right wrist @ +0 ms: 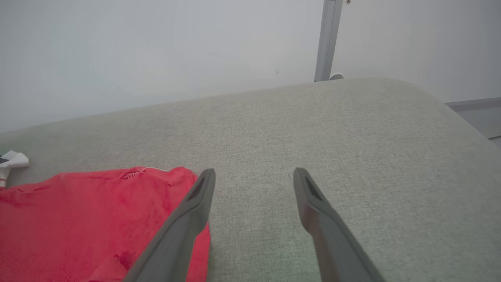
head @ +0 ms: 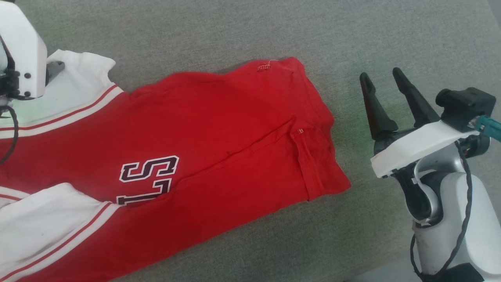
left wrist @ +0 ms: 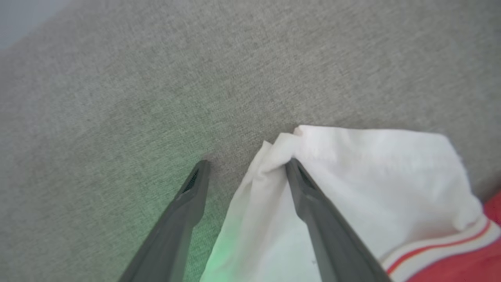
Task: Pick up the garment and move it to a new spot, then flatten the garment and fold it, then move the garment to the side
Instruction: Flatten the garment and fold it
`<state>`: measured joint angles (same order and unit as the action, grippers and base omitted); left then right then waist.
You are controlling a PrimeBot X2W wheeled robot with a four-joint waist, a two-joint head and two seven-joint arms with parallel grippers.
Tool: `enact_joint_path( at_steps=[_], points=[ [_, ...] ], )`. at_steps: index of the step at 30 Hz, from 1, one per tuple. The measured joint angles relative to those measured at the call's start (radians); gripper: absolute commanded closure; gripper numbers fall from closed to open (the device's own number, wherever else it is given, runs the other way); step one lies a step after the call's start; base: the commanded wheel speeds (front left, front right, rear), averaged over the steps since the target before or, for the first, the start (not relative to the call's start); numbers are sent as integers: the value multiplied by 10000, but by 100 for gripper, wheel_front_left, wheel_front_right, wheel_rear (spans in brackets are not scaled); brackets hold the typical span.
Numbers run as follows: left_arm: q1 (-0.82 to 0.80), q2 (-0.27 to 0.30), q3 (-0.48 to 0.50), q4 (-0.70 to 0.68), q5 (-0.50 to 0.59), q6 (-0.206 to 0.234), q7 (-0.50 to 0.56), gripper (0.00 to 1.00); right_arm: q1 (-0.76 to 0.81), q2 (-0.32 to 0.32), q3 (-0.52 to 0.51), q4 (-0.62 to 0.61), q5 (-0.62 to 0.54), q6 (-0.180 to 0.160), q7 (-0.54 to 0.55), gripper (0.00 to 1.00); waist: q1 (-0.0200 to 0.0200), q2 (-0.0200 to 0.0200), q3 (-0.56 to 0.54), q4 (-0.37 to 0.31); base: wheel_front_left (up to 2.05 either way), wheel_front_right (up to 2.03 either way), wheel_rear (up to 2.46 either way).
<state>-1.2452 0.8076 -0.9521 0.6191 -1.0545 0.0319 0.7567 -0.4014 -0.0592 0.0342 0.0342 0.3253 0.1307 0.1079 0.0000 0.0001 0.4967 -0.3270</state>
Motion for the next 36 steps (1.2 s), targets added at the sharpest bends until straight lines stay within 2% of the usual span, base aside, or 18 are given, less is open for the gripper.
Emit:
enact_joint_path(
  at_steps=[1, 2, 3, 6, 10, 17, 23, 33, 34, 35, 36],
  points=[
    [-58, -69, -35, 146, 0, -13, 52, 0, -25, 4, 8, 40, 10, -2, 84, 0, 0, 0, 18, 4, 0, 0, 0],
    [-87, -161, -73, 282, 0, -82, 90, 53, -36, 2, 38, 48, 10, -2, 169, 0, 0, 0, 31, 16, 0, 0, 0],
    [-94, -253, -52, 410, -42, -144, 134, 100, -53, 8, 67, 58, 21, 0, 257, 0, 0, 0, 37, 31, 0, 0, 0],
    [-150, -560, -40, 696, -184, -219, 251, 100, -134, 6, 109, 92, 40, 0, 616, 0, 0, 0, 29, 100, 0, 0, 0],
    [-211, -859, -94, 938, -159, -560, -69, 100, -254, -71, 245, 132, 228, 0, 1275, 0, 0, 0, -36, 245, 0, 0, 0],
    [-368, -1555, -282, 1452, -19, -986, -435, 100, -1298, -650, 928, 523, 767, 0, 3219, 0, 0, 0, -255, 718, 0, 0, 0],
    [-588, -2071, -336, 1816, 10, -1177, -771, 100, -2515, -995, 1384, 1494, 813, 0, 4677, 0, 0, 0, -266, 1149, 0, 0, 0],
    [-924, -2727, -397, 2435, 2, -1438, -1266, 100, -4090, -1089, 1946, 3639, 748, 0, 6805, 0, 0, 0, -82, 1690, 0, 0, 0],
    [-928, -2769, -412, 2495, 2, -1471, -1340, 100, -4228, -1087, 1971, 3802, 744, 0, 6978, 20, 0, -1, -72, 1722, 0, 0, 0],
    [-941, -2817, -410, 2548, -10, -1494, -1398, 100, -4323, -1064, 1948, 3956, 826, 0, 7110, 52, 0, 0, -68, 1756, 0, 0, 0],
    [-964, -2851, -418, 2598, -17, -1513, -1465, 100, -4413, -1045, 1877, 4117, 880, -2, 7154, 100, 0, 0, -68, 1791, 0, 0, 0]
  ],
)
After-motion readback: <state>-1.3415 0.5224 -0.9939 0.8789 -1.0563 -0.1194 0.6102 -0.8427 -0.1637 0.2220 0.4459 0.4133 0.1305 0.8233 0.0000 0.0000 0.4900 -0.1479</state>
